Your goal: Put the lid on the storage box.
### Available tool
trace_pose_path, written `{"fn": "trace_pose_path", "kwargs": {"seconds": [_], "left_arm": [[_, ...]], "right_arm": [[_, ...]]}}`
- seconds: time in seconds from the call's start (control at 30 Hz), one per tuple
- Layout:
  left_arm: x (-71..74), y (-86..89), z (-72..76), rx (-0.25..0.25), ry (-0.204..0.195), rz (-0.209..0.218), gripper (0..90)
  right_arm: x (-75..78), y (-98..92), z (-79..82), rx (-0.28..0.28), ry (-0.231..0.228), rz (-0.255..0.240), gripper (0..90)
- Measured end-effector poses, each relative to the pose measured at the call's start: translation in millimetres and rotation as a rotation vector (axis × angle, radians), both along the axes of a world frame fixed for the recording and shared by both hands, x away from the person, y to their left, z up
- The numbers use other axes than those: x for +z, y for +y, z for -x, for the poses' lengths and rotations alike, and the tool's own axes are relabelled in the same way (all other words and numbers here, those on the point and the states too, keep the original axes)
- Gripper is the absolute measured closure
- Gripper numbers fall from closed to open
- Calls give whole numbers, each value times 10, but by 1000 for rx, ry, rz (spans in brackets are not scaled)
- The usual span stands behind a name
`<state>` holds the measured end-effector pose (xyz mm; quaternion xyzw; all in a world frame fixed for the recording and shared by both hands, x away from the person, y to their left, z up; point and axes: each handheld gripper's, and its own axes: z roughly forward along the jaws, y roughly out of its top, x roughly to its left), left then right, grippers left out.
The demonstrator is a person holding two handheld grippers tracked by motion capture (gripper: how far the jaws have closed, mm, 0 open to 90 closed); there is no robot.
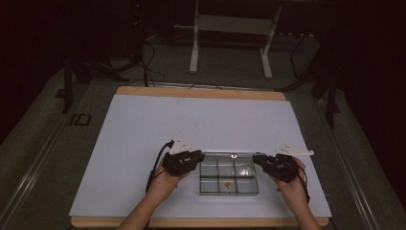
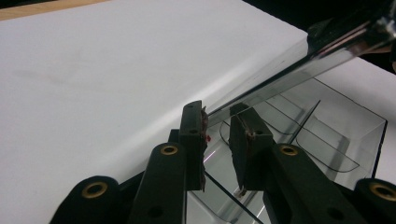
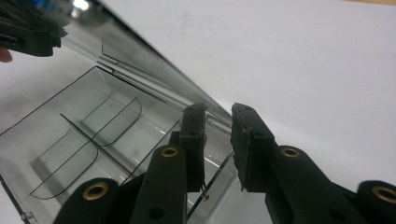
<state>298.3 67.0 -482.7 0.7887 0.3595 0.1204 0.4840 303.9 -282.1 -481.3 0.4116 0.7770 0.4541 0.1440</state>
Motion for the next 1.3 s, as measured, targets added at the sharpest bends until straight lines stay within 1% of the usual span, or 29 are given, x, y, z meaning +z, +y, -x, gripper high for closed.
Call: {"fn": "trace_pose_path", "kwargs": {"seconds": [0.1,0.23,0.27,0.37,0.47,0.53,0.63,0.7,0.73,0.8,0.9,1.07,1.13,1.3], "left_arm": [[-1,-7,16,-1,-8,-14,756],[-20,-7,41,-4,-6,-20,755],[-27,-7,48,-3,-4,-19,756],[-35,-10,69,-7,-1,-32,754],[-34,-17,80,-21,-12,-51,736],[-32,-19,86,-22,-11,-51,735],[-36,-21,95,-29,-7,-52,718],[-35,-26,106,-30,-7,-49,692],[-33,-29,115,-38,-12,-50,671],[-32,-38,133,-37,-30,-62,617],[-44,-32,140,-30,-27,-72,572],[-60,-12,148,-19,-18,-75,550],[-69,-3,151,-15,-22,-85,526],[-96,21,150,-8,-5,-95,511]], "right_arm": [[-4,-5,9,1,5,-3,748],[-17,-17,21,5,11,-9,747],[-23,-20,24,4,18,-14,746],[-43,-22,28,6,23,-14,728],[-51,-10,38,12,20,-4,712],[-51,-7,46,13,17,-3,701],[-54,-19,59,3,9,5,640],[-65,-32,58,0,16,3,632],[-72,-35,62,-2,19,3,632],[-92,-45,63,0,20,6,632],[-121,-67,68,-6,29,4,631],[-146,-125,70,-16,40,-14,624],[-153,-139,72,-18,49,-22,619],[-178,-159,73,-19,57,-28,608]]}}
